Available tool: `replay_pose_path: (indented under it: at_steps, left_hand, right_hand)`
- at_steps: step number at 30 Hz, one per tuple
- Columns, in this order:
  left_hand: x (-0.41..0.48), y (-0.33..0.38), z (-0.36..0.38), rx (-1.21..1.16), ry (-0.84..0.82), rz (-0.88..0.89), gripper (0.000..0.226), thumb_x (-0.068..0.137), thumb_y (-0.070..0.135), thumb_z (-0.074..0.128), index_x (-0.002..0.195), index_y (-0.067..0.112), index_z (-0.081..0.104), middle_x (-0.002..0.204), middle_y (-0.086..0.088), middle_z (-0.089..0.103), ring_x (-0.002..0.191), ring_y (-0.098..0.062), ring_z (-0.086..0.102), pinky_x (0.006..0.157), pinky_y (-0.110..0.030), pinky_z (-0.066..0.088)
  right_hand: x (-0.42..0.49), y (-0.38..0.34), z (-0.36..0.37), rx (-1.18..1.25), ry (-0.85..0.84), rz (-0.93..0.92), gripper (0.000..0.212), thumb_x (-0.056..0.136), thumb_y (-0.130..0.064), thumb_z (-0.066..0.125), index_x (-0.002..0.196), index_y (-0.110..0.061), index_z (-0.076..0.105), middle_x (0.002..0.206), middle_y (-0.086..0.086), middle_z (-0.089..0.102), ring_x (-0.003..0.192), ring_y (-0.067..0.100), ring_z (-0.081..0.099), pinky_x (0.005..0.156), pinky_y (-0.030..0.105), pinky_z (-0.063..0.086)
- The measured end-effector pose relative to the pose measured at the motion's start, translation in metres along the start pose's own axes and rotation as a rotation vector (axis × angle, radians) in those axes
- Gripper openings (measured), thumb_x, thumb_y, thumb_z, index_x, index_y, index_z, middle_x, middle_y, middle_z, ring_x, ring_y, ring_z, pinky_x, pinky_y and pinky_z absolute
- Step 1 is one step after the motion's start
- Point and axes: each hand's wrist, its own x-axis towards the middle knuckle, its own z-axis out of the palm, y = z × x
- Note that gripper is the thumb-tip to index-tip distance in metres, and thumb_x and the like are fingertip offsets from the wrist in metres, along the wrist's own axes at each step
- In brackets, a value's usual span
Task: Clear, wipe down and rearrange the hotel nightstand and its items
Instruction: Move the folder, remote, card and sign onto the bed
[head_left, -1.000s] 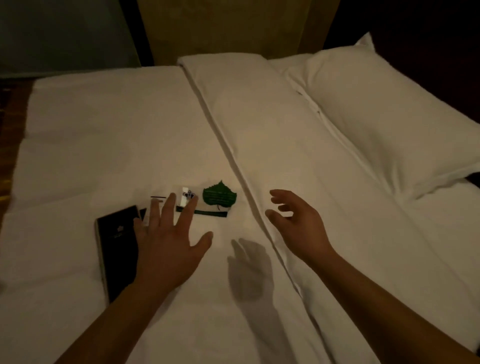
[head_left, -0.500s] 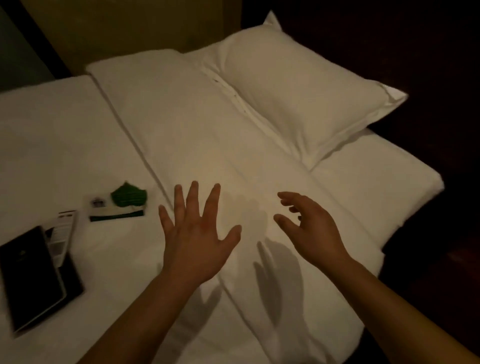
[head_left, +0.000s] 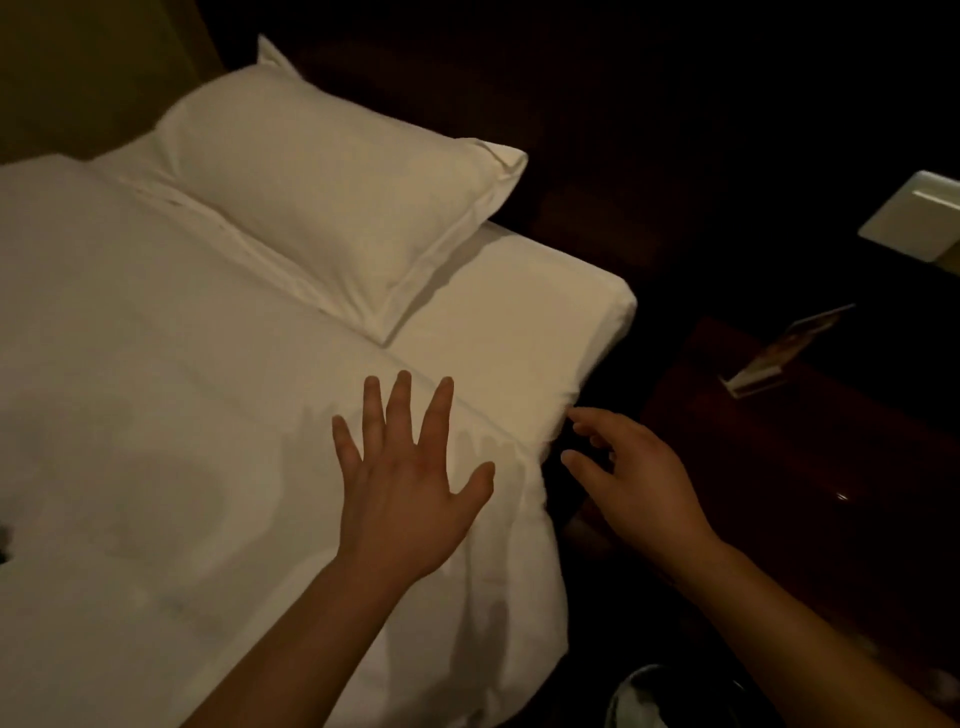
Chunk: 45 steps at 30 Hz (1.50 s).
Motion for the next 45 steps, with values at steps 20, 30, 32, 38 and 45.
replay_pose_path:
  at_steps: [20, 30, 32, 38, 45]
  left_hand:
    - [0.039, 0.145, 0.094, -0.014, -0.082, 0.214, 0.082, 0.087, 0.070, 0.025, 0.158, 0.031, 0.012, 0.166, -0.013, 0.012, 0.154, -0.034, -0.004, 0.119, -0.062, 0.001]
    - [0.088, 0.192, 0.225, 0.047, -0.329, 0.419, 0.075, 0.093, 0.069, 0.012, 0.158, 0.033, 0.000, 0.167, -0.014, -0.007, 0.152, -0.034, -0.014, 0.122, -0.051, -0.006]
    - [0.088, 0.187, 0.247, 0.079, -0.335, 0.397, 0.075, 0.095, 0.070, 0.009, 0.158, 0.031, -0.002, 0.167, -0.013, -0.012, 0.152, -0.036, -0.015, 0.123, -0.051, -0.003]
    - [0.081, 0.182, 0.261, 0.050, -0.220, 0.397, 0.075, 0.097, 0.070, 0.013, 0.159, 0.028, 0.011, 0.167, -0.015, 0.006, 0.153, -0.038, 0.009, 0.119, -0.056, 0.023]
    - [0.081, 0.184, 0.260, 0.040, -0.233, 0.375, 0.076, 0.095, 0.071, 0.016, 0.158, 0.030, 0.013, 0.167, -0.013, 0.007, 0.151, -0.038, 0.017, 0.112, -0.053, 0.034]
  right_hand:
    - [-0.006, 0.132, -0.077, 0.039, 0.089, 0.136, 0.044, 0.089, -0.038, 0.063, 0.131, -0.040, 0.051, 0.119, -0.017, 0.060, 0.108, 0.004, 0.056, 0.086, 0.028, 0.052]
    - [0.076, 0.208, -0.133, 0.179, 0.513, 0.365, 0.062, 0.088, -0.018, 0.067, 0.142, -0.030, 0.038, 0.138, -0.001, 0.045, 0.083, 0.007, 0.065, 0.076, 0.035, 0.059]
    - [0.101, 0.215, -0.148, 0.090, 0.500, 0.300, 0.073, 0.087, -0.014, 0.069, 0.147, -0.032, 0.031, 0.148, 0.002, 0.031, 0.103, 0.014, 0.062, 0.087, 0.035, 0.056]
    - [0.143, 0.227, -0.167, -0.354, 0.262, 0.152, 0.072, 0.088, -0.012, 0.064, 0.148, -0.036, 0.031, 0.160, 0.003, 0.014, 0.131, 0.029, 0.045, 0.074, 0.034, 0.055]
    - [0.138, 0.223, -0.173, -0.523, 0.292, 0.046, 0.019, 0.089, -0.016, 0.063, 0.107, -0.020, 0.068, 0.113, 0.005, 0.058, 0.103, 0.029, 0.052, 0.074, 0.036, 0.047]
